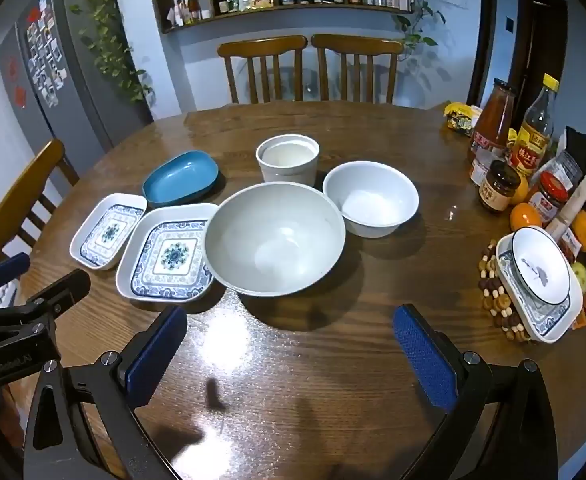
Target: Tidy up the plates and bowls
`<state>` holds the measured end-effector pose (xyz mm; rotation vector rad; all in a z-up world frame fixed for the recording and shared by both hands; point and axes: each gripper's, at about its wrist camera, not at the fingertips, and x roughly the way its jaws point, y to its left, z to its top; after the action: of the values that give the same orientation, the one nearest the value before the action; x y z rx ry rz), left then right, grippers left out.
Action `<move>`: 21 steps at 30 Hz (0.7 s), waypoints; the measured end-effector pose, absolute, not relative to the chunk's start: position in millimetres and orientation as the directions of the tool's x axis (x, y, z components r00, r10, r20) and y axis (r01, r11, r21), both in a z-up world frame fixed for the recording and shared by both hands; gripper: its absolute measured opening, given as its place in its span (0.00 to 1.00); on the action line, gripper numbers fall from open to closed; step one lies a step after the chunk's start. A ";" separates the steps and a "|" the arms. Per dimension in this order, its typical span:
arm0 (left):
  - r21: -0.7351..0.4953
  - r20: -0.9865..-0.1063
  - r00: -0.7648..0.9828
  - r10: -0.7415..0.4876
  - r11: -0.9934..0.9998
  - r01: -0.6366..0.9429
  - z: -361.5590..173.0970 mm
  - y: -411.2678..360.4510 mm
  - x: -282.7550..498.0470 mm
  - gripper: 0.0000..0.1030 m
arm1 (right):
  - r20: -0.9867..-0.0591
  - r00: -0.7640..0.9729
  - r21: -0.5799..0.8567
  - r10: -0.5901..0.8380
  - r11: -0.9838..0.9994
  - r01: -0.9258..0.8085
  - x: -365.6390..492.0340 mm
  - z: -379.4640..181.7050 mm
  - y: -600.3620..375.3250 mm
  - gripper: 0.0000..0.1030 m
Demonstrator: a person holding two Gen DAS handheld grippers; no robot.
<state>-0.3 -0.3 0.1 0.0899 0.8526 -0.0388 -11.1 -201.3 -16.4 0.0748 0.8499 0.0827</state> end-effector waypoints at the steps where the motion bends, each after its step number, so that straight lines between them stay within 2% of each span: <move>1: 0.066 -0.753 0.658 0.005 0.995 0.068 0.0 -0.5 -0.3 0.99 | -0.747 0.658 0.097 0.100 0.994 -0.041 -11.1 -16.8 -201.1 1.00; 21: 0.030 -0.762 0.647 -0.038 0.995 0.093 -0.6 6.1 1.0 0.99 | -0.748 0.658 0.094 0.090 0.995 -0.029 -15.9 -12.9 -198.2 1.00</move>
<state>1.0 6.1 -0.6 0.0681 0.8645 -0.0744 -15.9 -198.2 -12.9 0.0764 0.8501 0.0676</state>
